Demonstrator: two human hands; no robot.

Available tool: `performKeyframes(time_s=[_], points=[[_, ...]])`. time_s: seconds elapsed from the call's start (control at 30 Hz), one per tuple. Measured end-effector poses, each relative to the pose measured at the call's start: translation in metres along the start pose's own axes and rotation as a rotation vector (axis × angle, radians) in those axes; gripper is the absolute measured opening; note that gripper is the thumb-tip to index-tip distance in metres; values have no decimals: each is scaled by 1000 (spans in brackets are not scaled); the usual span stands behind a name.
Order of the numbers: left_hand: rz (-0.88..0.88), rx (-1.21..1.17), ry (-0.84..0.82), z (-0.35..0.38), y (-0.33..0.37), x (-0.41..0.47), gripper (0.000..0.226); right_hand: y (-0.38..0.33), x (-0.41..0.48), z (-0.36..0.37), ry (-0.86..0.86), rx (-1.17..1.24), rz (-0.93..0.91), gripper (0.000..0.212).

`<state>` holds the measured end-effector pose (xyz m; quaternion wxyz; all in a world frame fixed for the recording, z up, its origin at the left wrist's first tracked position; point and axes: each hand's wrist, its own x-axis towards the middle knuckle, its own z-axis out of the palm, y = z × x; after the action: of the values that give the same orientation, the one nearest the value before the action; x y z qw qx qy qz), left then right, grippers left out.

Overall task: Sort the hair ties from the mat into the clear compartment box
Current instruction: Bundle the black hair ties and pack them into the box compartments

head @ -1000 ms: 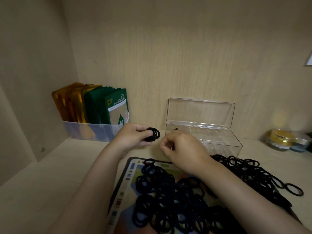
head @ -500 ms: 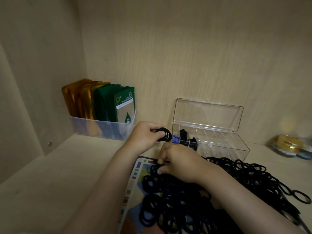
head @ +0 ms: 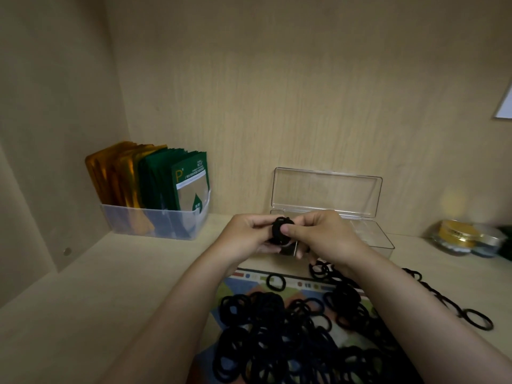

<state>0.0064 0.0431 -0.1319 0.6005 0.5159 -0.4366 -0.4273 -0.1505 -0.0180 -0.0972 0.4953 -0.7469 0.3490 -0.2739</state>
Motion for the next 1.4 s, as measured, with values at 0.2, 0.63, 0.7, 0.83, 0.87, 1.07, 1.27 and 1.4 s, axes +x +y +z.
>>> performKeyframes(time_s=[0.2,0.63,0.7,0.83,0.87,1.07,1.27,1.4], points=[[-79,-163,-13,1,-2,2,23,3,4,-5,136,-292,-14,21],[2,-78,4,6,-5,0,28,5,5,-19,98,-211,-30,28],[-7,-99,7,6,-5,1,28,5,3,-22,5,-116,11,32],[-15,-92,28,10,-4,1,21,7,1,-26,-213,78,26,21],[-20,-82,35,12,-3,0,19,8,2,-27,-198,83,32,18],[-29,-96,82,17,-2,2,19,7,4,-31,-157,173,76,17],[8,-67,63,28,5,6,20,7,4,-34,-115,250,92,19],[79,269,166,29,15,20,27,7,10,-46,97,247,82,19]])
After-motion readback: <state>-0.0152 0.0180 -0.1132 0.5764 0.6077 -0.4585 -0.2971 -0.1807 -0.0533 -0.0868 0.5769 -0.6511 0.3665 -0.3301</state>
